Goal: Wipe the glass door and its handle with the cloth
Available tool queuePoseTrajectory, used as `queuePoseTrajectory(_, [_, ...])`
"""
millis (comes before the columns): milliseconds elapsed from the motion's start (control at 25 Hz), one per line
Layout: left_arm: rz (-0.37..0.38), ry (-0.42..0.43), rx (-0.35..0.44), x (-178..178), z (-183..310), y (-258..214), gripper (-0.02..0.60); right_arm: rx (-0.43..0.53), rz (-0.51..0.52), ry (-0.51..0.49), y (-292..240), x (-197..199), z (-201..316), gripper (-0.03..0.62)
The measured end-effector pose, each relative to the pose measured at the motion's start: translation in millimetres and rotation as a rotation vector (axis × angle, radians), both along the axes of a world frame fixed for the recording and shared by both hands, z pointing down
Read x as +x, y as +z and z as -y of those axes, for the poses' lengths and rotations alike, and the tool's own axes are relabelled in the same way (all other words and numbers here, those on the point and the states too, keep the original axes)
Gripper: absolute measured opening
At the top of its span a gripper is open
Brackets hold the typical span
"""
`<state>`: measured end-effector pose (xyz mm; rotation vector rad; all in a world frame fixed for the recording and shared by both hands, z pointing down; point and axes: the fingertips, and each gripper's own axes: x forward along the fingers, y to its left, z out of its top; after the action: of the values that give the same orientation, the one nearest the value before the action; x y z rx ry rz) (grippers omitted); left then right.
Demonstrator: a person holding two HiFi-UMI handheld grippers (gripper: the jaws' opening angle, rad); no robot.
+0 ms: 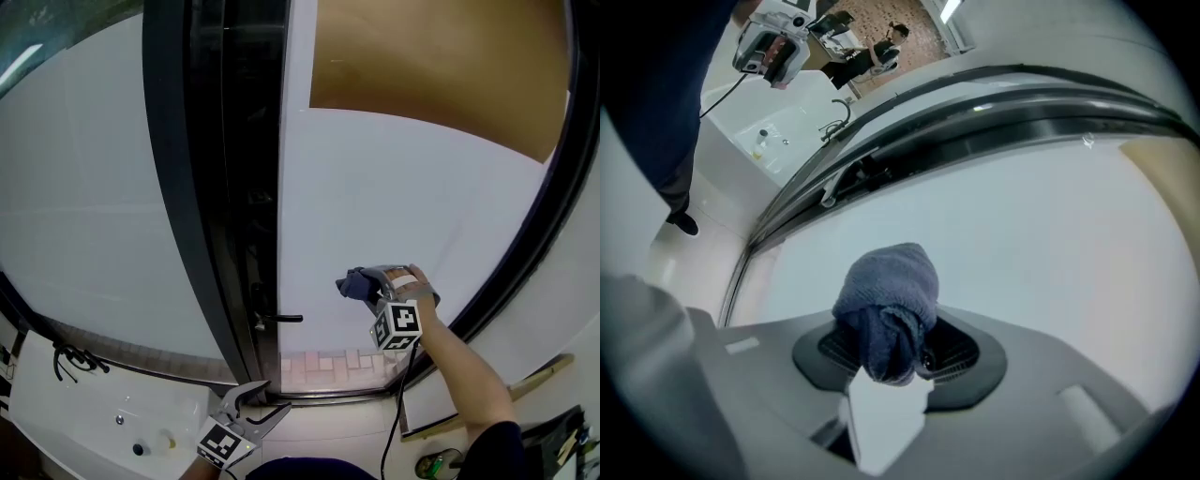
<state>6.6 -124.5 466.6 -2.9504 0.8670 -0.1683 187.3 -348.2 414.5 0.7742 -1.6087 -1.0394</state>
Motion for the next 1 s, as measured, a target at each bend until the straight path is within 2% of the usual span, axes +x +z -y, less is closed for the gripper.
queuePoseTrajectory(240, [0.006,0.025,-0.001,6.3,-1.4,4.7,0.225,-0.007,-0.013,0.088,1.9,41.0,-1.5,0.163])
queuePoseTrajectory(400, [-0.007,0.028,0.002,6.5,-2.2,-0.3,0.225,-0.011,0.033,0.105,-0.4,43.6,-5.3,0.163])
queuePoseTrajectory(520, [-0.003,0.025,0.001,4.2,-2.4,1.8,0.225,-0.015,0.091,0.032,-4.8,13.6,-16.0,0.163])
queuePoseTrajectory(760, [0.001,0.009,0.000,-1.3,-2.8,4.5,0.225,-0.025,0.110,-0.147,-4.3,-86.8,-25.9,0.163])
queuePoseTrajectory(1000, [-0.009,-0.033,-0.002,-18.0,-1.2,3.3,0.224,-0.045,0.108,-0.225,2.1,-155.0,-13.9,0.164])
